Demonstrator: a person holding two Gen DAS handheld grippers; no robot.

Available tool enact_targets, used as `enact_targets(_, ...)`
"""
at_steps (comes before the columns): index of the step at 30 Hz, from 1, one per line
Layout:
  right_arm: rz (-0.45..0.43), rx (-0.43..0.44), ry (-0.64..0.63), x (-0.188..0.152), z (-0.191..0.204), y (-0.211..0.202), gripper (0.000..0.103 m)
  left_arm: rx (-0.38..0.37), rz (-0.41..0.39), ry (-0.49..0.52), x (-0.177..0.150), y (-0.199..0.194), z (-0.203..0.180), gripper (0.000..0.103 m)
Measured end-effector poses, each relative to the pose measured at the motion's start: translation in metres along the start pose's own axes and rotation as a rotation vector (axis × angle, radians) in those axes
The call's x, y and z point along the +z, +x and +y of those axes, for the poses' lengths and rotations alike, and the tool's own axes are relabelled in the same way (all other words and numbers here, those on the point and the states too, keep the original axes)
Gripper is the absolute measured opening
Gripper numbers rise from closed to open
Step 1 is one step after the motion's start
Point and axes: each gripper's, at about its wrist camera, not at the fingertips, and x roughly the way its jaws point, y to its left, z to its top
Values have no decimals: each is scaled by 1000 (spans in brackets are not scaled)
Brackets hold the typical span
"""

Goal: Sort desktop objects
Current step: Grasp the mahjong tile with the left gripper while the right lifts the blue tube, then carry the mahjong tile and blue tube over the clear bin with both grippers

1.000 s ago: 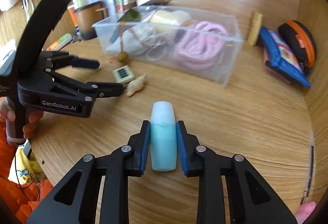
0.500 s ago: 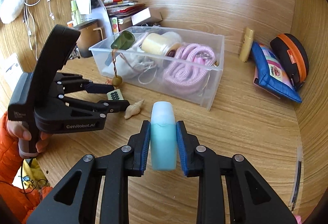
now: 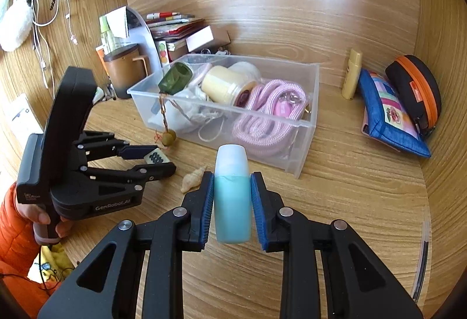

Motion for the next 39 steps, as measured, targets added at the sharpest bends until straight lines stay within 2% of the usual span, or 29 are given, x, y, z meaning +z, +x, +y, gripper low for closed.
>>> enact_targets(9, -39, 5, 13, 16, 1, -5, 23, 26, -81, -45, 9, -29, 23, 33)
enact_targets(18, -96, -8, 26, 35, -2, -16, 23, 30, -198, -142, 22, -65, 50, 33)
enact_targets(22, -113, -19, 22, 44, -3, -18, 23, 56, -244, -154, 26, -81, 60, 33)
enact_targets(31, -133, -32, 7, 65, -4, -13, 23, 79, -296, -166, 41, -98, 75, 33)
enact_targets(39, -124, -38, -1, 85, -5, 5, 23, 66, -293, -154, 61, -87, 80, 33)
